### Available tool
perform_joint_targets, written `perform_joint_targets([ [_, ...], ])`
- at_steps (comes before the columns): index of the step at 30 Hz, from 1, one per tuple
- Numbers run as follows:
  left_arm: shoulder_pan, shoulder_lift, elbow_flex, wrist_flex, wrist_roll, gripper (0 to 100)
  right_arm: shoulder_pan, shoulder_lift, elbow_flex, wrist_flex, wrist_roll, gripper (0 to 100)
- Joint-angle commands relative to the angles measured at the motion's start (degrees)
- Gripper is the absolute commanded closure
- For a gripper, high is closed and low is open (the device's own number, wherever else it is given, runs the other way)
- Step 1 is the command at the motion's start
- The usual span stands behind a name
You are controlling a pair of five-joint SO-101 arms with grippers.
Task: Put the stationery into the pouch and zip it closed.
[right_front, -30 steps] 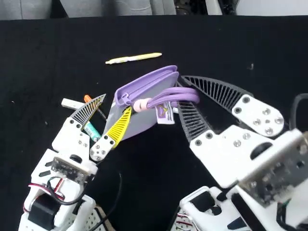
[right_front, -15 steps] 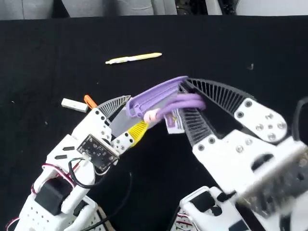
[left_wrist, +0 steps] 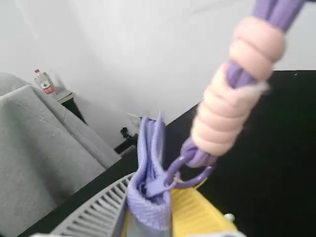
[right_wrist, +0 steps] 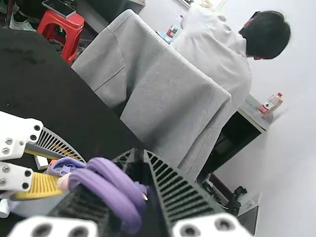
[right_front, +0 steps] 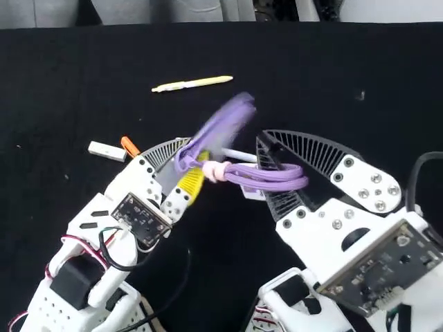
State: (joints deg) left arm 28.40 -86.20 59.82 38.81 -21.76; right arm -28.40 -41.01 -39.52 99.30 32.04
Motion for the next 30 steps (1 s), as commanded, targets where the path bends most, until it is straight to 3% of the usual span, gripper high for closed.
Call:
perform_joint_targets([
  [1,0.5,0.2,-4.0,-1.1,-0.4,95,2.4,0.1,0.2,0.3,0.4,98.7],
  [12,9.5,-0.2,-3.9,-1.0,-0.4,97,22.0,0.3,9.9,-16.9,0.4,98.7],
  [19,9.2,-13.5,-2.5,4.2,-0.4,97,34.7,0.0,27.0,-33.6,0.4,98.7],
  [23,9.0,-18.6,-4.7,8.3,-0.4,97,38.0,0.2,34.9,-40.9,0.4,98.7],
  [30,1.5,-18.5,-6.5,14.2,-0.2,97,40.3,0.3,41.5,-49.9,0.4,98.7],
])
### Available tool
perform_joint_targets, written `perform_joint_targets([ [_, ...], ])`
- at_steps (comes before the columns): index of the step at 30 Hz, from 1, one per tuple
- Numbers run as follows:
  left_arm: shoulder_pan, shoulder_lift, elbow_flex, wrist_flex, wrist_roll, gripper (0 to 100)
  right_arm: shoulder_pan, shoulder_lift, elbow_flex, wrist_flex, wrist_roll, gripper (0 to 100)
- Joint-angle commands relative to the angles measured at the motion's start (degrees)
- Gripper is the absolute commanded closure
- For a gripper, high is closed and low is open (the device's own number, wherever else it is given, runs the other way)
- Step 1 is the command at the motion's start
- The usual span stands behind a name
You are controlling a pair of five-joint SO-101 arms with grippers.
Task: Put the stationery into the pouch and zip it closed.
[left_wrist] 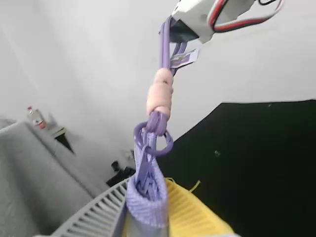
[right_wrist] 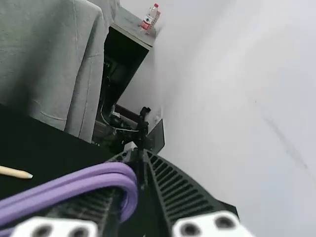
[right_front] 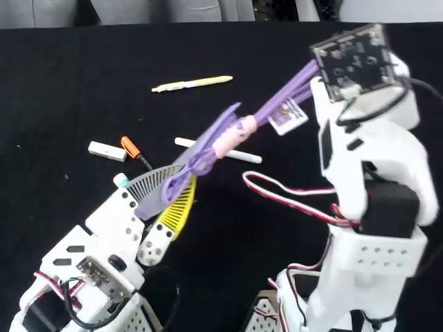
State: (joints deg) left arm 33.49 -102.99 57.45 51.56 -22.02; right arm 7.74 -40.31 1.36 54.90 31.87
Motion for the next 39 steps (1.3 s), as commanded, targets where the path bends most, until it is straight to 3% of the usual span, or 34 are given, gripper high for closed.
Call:
perform_joint_targets([
  [1,-4.2,-1.8,-4.1,1.8,0.7,97,4.5,-0.4,0.7,-6.5,0.4,98.7],
  [10,-7.1,-1.8,-4.2,2.5,3.3,97,11.1,3.0,0.1,-13.0,0.7,98.7],
  [15,-7.1,-1.8,-4.2,2.5,3.6,97,13.5,12.1,-3.4,-17.2,0.7,98.7],
  [26,-6.9,-1.8,-4.5,2.5,3.9,97,13.6,34.1,-14.3,-15.9,0.3,98.7],
  [39,-6.6,-1.8,-21.6,8.1,9.8,97,13.2,48.5,-14.5,-14.2,0.2,98.7],
])
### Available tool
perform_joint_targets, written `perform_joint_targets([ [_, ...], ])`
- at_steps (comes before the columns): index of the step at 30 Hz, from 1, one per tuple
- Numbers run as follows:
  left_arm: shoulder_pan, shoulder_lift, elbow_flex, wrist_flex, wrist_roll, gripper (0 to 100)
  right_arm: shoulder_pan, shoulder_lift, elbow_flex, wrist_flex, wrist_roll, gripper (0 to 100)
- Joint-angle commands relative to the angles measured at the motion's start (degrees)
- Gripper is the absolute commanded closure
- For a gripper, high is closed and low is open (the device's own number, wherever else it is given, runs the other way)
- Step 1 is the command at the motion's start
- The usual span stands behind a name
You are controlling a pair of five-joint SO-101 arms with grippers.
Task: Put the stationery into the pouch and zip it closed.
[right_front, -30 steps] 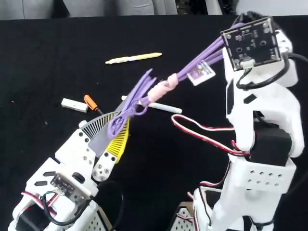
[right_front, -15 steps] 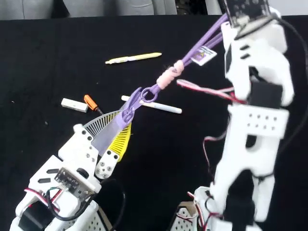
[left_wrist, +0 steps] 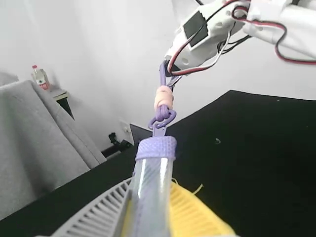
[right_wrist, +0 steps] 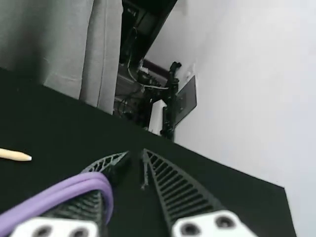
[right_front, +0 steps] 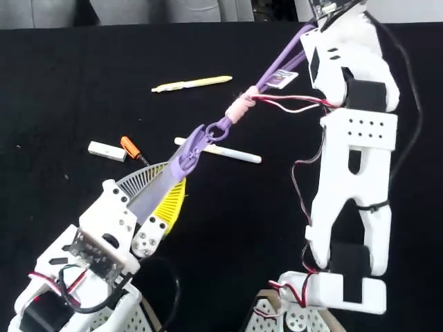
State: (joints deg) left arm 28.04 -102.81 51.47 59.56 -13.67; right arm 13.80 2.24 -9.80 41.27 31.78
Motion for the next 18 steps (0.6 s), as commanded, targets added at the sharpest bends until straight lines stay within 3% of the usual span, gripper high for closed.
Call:
perform_joint_targets([
  [1,-1.1,-2.0,-16.8,0.1,1.6,97,6.6,6.4,-2.9,-0.1,0.3,98.7],
  [18,-1.1,-2.0,-36.6,0.9,6.4,97,1.3,7.2,9.5,-3.3,0.3,98.7],
])
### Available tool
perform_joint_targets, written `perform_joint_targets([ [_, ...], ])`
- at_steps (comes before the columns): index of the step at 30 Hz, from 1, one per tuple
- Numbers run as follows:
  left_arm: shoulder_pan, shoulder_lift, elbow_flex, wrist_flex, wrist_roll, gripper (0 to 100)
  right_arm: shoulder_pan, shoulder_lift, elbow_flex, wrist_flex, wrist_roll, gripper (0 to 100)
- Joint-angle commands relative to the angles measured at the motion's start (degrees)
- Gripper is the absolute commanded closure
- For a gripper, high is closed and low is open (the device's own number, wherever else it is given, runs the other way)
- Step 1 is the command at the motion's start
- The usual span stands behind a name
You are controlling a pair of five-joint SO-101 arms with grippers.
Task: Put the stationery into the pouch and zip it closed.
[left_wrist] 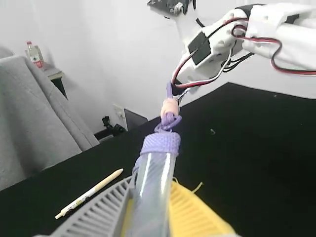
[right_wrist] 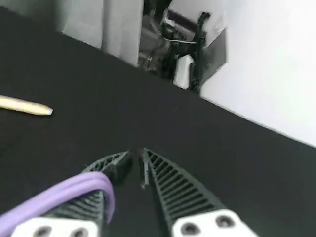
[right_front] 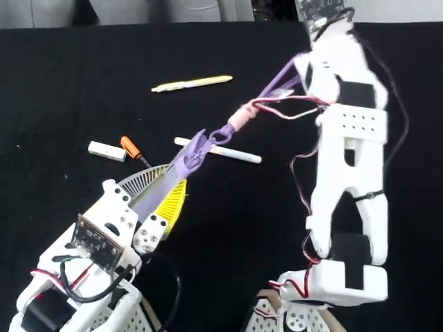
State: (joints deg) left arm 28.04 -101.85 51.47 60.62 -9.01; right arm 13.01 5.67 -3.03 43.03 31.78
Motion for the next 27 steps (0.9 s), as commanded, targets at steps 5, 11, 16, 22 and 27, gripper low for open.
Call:
perform_joint_targets([
  [5,-1.5,-2.9,-44.0,-0.2,4.4,97,0.4,3.7,10.9,-13.1,0.3,98.7],
  [11,-1.6,-2.7,-49.8,-1.1,4.6,97,-1.0,3.7,16.8,-18.7,-7.5,98.7],
  [16,-1.6,-2.7,-50.3,-3.2,4.7,97,-3.1,3.7,19.7,-19.4,-11.3,98.7],
  [22,-1.2,-2.8,-49.8,-1.6,4.7,97,-3.1,3.3,20.5,-19.1,-11.3,98.7],
  [27,-1.3,-2.7,-43.6,-1.1,4.2,97,-2.6,-0.1,20.4,-18.5,-11.3,98.7],
])
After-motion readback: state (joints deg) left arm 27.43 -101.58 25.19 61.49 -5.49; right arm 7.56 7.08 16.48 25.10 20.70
